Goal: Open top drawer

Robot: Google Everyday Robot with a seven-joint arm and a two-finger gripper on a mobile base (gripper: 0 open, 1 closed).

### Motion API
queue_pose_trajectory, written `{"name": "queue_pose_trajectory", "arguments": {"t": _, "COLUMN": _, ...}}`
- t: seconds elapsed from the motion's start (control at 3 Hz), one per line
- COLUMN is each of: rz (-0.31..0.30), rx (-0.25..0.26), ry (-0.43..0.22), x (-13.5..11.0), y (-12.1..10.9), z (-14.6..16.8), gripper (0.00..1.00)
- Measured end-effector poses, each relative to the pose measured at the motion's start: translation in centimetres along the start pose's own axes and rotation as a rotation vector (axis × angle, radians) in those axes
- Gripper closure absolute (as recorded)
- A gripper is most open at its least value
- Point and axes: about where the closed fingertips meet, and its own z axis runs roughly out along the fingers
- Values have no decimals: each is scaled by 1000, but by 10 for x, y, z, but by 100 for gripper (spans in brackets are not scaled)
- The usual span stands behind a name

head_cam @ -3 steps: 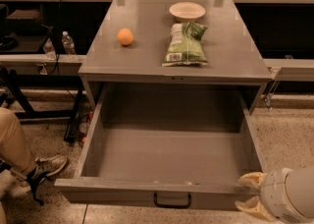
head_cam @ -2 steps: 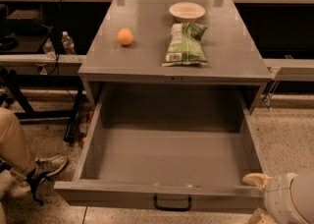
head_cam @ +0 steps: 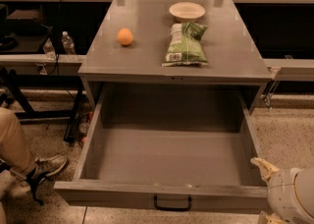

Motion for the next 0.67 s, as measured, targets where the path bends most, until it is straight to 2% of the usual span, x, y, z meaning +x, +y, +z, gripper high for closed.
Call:
{"name": "queue_pose_trajectory", "arguments": {"t": 0.33, "rz": -26, "rx": 15, "ry": -6, "x": 7, "y": -33, "z": 0, "gripper": 0}}
{"name": "queue_pose_trajectory", "arguments": {"t": 0.67, "rz": -33, "rx": 42, "ry": -15, "x": 21, "y": -90, "z": 2, "gripper": 0}}
